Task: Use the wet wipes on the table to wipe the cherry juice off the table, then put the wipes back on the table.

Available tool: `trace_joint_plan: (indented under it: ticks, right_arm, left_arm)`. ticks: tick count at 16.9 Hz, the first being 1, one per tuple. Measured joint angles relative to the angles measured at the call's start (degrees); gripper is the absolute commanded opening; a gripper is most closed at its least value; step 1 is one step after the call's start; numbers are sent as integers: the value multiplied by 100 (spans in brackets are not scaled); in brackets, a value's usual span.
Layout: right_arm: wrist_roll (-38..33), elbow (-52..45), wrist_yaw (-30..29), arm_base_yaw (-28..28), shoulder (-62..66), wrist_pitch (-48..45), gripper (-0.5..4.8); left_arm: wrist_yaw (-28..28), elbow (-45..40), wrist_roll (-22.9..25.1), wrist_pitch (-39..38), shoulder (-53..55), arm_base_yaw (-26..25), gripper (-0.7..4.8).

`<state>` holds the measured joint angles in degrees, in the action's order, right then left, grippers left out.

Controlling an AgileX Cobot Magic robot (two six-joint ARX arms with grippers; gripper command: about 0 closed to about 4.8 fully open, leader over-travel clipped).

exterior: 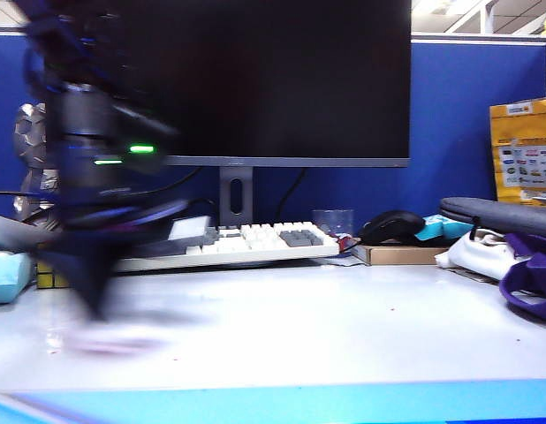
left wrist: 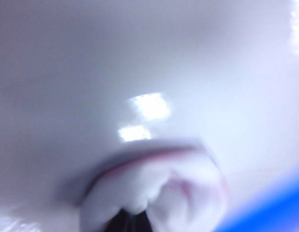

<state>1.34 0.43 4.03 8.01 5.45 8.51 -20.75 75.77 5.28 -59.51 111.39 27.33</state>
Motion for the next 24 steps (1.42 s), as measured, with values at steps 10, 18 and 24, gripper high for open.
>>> trace_joint_plan:
  ticks: [10,18,24]
  right_arm:
    - [0,0,4,0,0,0,-1]
    - [0,0,7,-2,0,0,-1]
    - [0,0,7,-2,0,0,-1]
  left_arm:
    - [1777,46,87,-98,-81,361,-5]
    - [1954,28,-407,105,-103,-35,-5]
    - [3399,63,-487,1309,-81,-896,-5]
